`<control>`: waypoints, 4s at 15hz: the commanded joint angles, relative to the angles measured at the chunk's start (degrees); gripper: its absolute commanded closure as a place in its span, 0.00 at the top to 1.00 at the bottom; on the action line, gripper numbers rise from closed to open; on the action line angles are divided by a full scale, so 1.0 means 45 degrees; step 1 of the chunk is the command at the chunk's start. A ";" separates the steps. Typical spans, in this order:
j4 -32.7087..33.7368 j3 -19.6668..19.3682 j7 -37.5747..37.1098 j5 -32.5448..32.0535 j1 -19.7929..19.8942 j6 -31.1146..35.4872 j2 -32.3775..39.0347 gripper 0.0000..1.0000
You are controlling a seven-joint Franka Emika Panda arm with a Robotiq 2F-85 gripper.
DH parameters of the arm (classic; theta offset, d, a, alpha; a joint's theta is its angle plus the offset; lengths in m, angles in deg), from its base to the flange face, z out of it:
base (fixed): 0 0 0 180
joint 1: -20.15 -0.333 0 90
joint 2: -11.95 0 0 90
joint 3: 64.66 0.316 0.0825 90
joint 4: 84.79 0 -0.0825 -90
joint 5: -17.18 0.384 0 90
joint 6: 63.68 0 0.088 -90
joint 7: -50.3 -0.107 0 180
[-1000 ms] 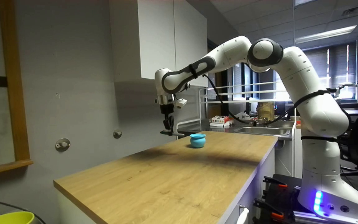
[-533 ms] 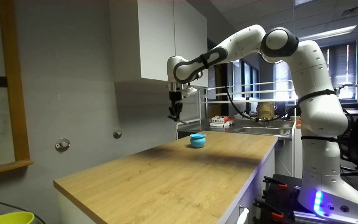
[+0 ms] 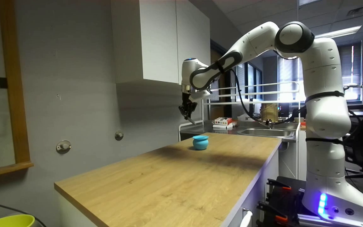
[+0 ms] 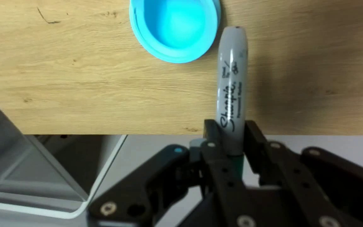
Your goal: Put the marker in the bowl
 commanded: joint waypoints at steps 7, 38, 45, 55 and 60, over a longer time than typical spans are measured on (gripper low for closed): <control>-0.2335 -0.0023 -0.8711 -0.5670 0.0942 0.0877 -0.1506 0.06; -0.3040 0.1249 -1.9280 -1.2585 -0.0087 -0.2488 0.1423 0.06; -0.2668 0.1243 -1.9196 -1.2777 -0.0143 -0.2553 0.1786 0.50; -0.2707 0.1291 -1.9001 -1.2572 -0.0181 -0.2525 0.1643 1.00; -0.3158 0.1436 -1.6252 -1.0219 0.0178 -0.0423 0.0525 1.00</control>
